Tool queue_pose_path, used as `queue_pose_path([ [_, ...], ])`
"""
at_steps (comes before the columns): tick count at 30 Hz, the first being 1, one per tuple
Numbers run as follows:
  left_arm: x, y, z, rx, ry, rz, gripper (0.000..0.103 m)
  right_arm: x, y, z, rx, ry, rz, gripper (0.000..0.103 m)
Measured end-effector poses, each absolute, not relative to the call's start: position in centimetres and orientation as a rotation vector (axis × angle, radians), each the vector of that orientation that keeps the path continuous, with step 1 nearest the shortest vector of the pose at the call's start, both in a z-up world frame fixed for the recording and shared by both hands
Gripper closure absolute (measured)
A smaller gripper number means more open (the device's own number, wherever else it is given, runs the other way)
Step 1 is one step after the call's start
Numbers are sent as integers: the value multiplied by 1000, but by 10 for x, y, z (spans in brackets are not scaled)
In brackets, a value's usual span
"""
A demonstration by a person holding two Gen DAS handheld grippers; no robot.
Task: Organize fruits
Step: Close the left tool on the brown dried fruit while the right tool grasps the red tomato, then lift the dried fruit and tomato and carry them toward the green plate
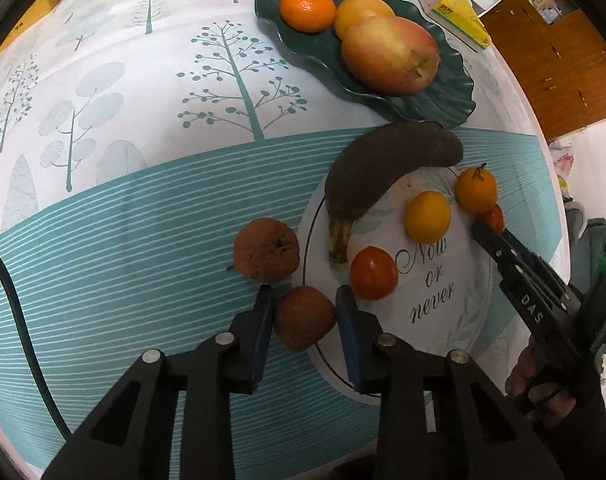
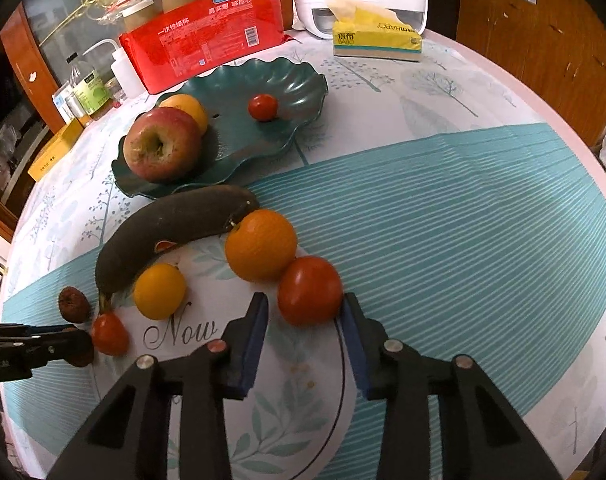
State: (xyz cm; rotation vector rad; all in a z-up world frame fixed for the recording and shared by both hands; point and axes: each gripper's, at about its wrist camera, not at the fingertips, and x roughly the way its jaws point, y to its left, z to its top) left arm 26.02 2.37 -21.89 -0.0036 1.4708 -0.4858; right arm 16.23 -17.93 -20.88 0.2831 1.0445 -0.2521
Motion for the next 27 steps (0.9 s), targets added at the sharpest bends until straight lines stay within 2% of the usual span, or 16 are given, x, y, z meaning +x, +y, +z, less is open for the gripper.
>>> queue_pose_path([
  [13, 247, 19, -208, -14, 1445, -463, 74, 159, -179, -197, 226, 1029, -226, 73],
  [27, 232, -9, -168, -76, 1374, -443, 74, 161, -184, -154, 161, 960, -53, 73],
])
